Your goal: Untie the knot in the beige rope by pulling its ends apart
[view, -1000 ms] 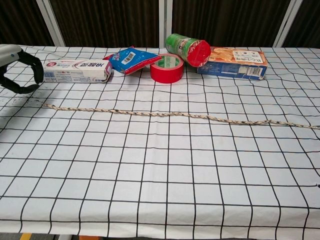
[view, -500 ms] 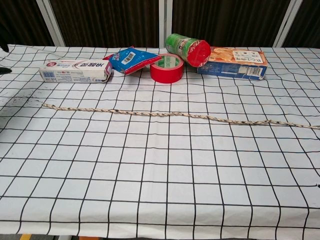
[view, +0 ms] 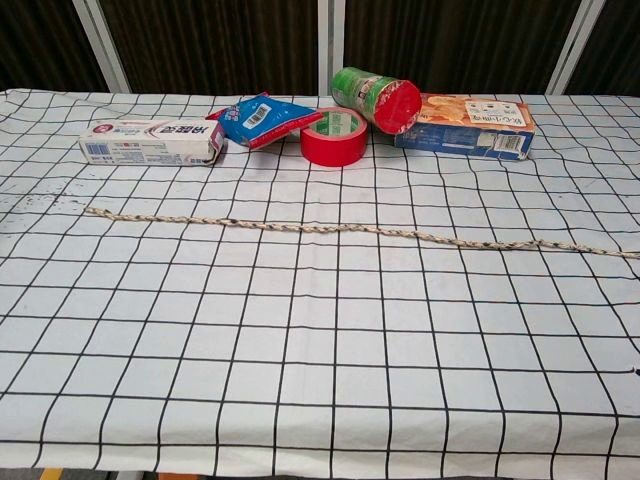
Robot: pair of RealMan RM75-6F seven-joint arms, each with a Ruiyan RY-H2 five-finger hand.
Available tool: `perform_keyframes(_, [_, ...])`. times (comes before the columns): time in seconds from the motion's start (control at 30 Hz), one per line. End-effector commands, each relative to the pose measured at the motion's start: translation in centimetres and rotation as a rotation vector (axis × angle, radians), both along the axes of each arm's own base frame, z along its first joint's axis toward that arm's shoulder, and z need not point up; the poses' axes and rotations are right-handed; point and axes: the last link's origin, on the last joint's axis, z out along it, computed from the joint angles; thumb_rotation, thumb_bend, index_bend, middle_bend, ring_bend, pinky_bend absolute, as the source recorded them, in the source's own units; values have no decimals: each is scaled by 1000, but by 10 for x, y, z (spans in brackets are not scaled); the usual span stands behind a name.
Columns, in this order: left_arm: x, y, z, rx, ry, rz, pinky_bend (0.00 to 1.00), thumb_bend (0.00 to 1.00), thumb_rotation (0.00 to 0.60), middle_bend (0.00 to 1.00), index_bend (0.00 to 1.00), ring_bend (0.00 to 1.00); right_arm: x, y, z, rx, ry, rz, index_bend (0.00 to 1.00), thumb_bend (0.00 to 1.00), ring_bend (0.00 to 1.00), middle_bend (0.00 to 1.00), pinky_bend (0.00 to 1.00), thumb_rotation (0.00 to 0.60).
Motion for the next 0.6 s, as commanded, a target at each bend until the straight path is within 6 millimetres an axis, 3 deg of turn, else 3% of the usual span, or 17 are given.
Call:
perform_keyframes(0.03, [-7,-2,-4,-66,42,10,74,17,600,221,200,62,-2,-4,-7,17,7,10,0,285,0,0,0,600])
perform_keyframes(0.27, [-5,1,-8,-139,71,1,59,16,546,203,184,51,1,-4,-15,44,43,17,0,267,0,0,0,600])
perform_keyframes(0.6, [-7,-1,-14,-151,67,11,57,14,530,197,181,45,-3,-4,-24,73,55,0,0,268,0,0,0,600])
